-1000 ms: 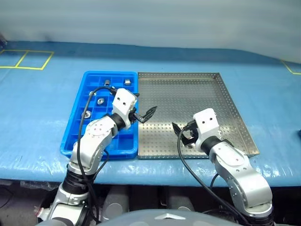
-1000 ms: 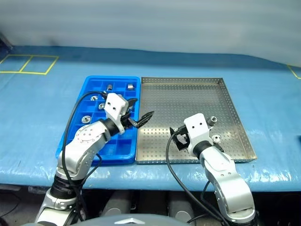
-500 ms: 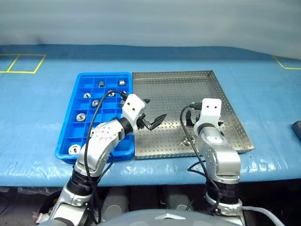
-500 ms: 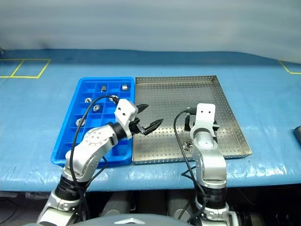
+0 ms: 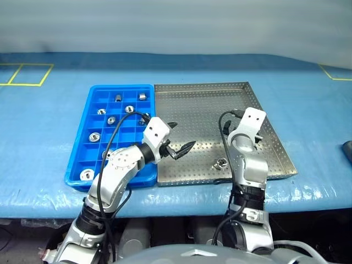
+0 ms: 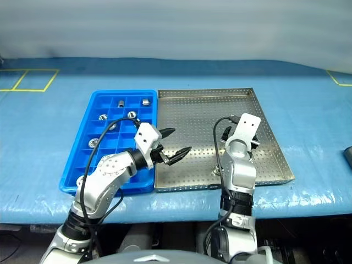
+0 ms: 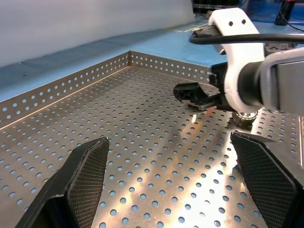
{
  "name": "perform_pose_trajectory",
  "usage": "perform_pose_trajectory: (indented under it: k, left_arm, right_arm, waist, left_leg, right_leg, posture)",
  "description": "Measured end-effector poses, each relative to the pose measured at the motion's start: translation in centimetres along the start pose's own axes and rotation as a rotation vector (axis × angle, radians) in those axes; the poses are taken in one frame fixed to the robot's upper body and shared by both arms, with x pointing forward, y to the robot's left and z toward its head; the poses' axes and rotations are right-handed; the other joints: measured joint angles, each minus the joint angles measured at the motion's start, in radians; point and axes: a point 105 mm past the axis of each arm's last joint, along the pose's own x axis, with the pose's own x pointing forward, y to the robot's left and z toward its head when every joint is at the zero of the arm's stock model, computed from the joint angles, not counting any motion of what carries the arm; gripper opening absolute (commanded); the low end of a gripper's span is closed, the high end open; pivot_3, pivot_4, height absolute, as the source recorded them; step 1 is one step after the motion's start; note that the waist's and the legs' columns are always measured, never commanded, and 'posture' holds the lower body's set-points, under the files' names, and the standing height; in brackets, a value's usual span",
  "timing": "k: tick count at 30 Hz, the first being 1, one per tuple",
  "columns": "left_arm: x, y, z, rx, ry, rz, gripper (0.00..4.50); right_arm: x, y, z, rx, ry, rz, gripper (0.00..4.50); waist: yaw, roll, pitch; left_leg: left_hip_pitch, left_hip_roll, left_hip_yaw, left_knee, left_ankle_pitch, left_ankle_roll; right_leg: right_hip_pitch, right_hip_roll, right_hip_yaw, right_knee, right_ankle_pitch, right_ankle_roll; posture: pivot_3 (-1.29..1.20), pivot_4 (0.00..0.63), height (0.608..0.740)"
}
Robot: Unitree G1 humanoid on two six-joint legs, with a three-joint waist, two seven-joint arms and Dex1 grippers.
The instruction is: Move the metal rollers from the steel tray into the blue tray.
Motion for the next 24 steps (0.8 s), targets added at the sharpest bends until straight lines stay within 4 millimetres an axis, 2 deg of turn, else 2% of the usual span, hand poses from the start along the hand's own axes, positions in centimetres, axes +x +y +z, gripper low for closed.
perform_pose_trajectory:
  k: [7,20,24]
  left_arm:
    - [0.1,-0.3,0.1,-0.002,-0.005,-0.012,4.45]
    - [-0.1,-0.7,0.0,-0.012,-0.011,-0.008,4.45]
    - [-0.2,-0.9,0.2,-0.014,-0.019,-0.008,4.50]
  right_arm:
    - [1.8,0.0,-1.5,0.025,0.064,-0.084,4.50]
    - [4.2,-0.7,-0.5,0.086,0.077,-0.244,4.50]
    - [4.4,-0.5,-0.6,0.109,0.103,-0.261,3.60]
  waist:
    - [-0.001,0.001,0.000]
    - [0.001,0.002,0.000]
    - [0.002,0.002,0.000]
  left_leg:
    - [0.000,0.000,0.000,0.000,0.000,0.000]
    - [0.001,0.000,0.001,0.000,0.001,0.001]
    - [0.001,0.000,0.001,0.000,0.001,0.001]
  right_leg:
    - [0.000,0.000,0.000,0.000,0.000,0.000]
    - [0.001,0.000,0.001,0.000,0.000,0.001]
    - [0.001,0.000,0.001,0.000,0.001,0.001]
  posture:
    - [0.06,0.150,0.740]
    - [0.10,0.150,0.740]
    - [0.12,0.150,0.740]
